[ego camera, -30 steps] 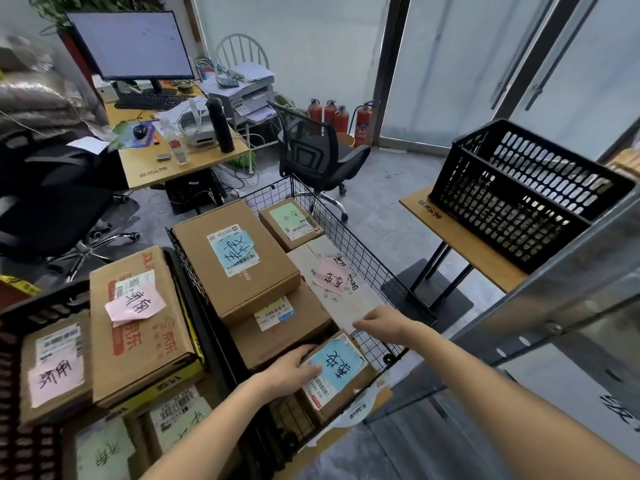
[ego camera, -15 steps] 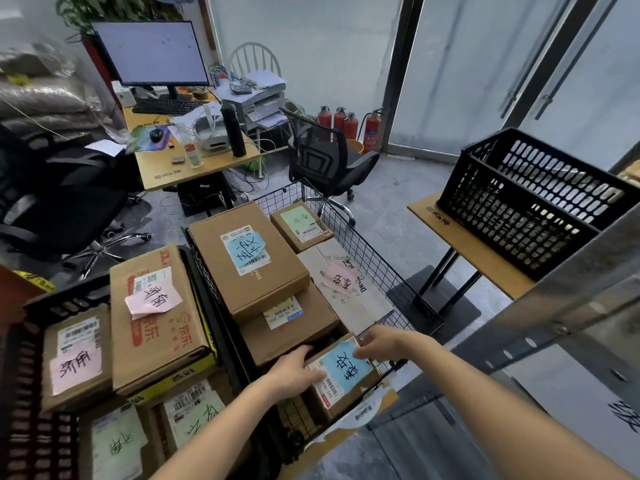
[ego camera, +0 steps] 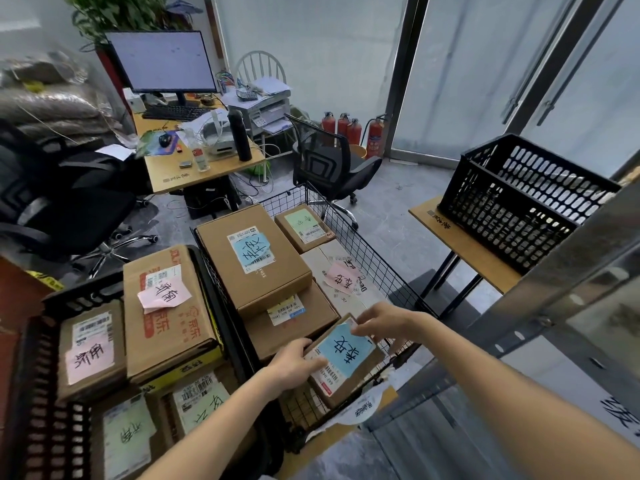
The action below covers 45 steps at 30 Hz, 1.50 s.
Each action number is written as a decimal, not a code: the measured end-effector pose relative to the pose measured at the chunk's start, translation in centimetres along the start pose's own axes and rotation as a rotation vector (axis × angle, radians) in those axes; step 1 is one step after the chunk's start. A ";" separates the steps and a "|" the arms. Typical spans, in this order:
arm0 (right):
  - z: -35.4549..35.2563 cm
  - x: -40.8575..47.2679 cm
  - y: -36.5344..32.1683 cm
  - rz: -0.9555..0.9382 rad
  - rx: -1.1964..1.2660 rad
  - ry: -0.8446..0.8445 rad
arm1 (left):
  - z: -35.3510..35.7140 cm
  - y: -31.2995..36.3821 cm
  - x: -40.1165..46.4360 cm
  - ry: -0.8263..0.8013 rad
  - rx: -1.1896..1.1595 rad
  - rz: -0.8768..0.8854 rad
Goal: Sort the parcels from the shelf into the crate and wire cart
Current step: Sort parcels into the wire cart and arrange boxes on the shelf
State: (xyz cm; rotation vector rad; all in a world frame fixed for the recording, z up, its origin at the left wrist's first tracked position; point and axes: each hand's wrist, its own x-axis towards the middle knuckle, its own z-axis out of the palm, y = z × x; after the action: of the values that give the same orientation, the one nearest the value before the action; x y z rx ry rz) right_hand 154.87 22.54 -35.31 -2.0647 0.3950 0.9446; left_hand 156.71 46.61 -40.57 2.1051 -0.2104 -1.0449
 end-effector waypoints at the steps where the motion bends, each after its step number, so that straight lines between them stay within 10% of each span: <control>1: -0.2 -0.6 -0.3 -0.016 0.008 0.010 | -0.1 0.3 -0.2 0.006 0.002 0.012; 29: -6.4 -4.8 -15.3 -0.403 0.166 0.771 | -10.7 11.6 -1.4 0.130 -0.700 0.157; 45: -12.4 13.5 -14.0 -0.434 -0.028 0.495 | -16.6 15.1 13.2 0.260 -0.642 -0.008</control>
State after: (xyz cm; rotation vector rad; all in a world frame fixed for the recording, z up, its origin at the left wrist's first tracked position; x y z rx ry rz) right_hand 177.79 22.16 -32.87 -2.2724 0.1690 0.1786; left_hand 180.26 39.48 -31.94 1.6241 0.2364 -0.7047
